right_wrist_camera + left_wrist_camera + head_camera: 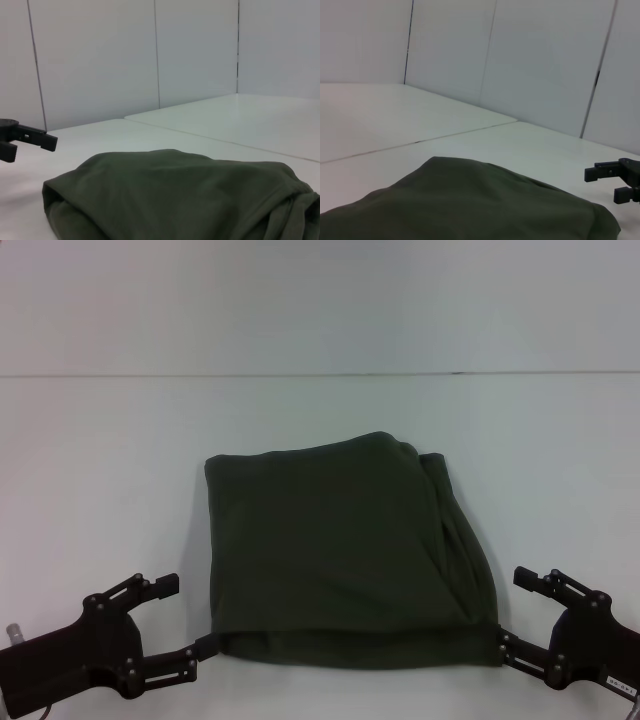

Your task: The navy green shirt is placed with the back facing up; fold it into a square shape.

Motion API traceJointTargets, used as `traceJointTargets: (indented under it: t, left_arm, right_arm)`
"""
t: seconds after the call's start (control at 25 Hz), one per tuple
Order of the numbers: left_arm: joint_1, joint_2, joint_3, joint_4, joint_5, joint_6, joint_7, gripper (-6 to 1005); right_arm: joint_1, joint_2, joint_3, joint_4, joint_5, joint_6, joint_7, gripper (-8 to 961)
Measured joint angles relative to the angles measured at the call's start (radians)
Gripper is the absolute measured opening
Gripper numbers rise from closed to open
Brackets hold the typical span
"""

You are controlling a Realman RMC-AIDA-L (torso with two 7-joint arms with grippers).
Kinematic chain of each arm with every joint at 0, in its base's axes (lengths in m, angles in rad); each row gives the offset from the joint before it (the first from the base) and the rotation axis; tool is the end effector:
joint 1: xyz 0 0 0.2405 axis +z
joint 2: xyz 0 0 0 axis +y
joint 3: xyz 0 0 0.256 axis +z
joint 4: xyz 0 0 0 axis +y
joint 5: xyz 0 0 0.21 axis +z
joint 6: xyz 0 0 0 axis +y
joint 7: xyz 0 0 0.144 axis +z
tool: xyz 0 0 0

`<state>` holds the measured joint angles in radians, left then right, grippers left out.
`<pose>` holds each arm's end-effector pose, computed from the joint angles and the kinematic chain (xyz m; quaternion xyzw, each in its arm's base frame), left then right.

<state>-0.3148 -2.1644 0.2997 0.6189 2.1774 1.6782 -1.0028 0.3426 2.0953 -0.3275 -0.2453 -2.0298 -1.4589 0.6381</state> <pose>-0.3301 0.2401 -0.0099 -0.9092 -0.2197 -0.2731 0.2247 0.3376 0.2471 -0.0464 -0.9004 0.1765 0.2678 0.2940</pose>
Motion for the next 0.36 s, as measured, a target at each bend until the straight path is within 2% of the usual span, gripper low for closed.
traceJointTargets:
  t: [0.36]
  left_arm:
    - [-0.005, 0.000, 0.002, -0.001, 0.000, 0.000, -0.001, 949]
  right_arm:
    - [0.004, 0.002, -0.002, 0.003, 0.001, 0.005, 0.000, 834]
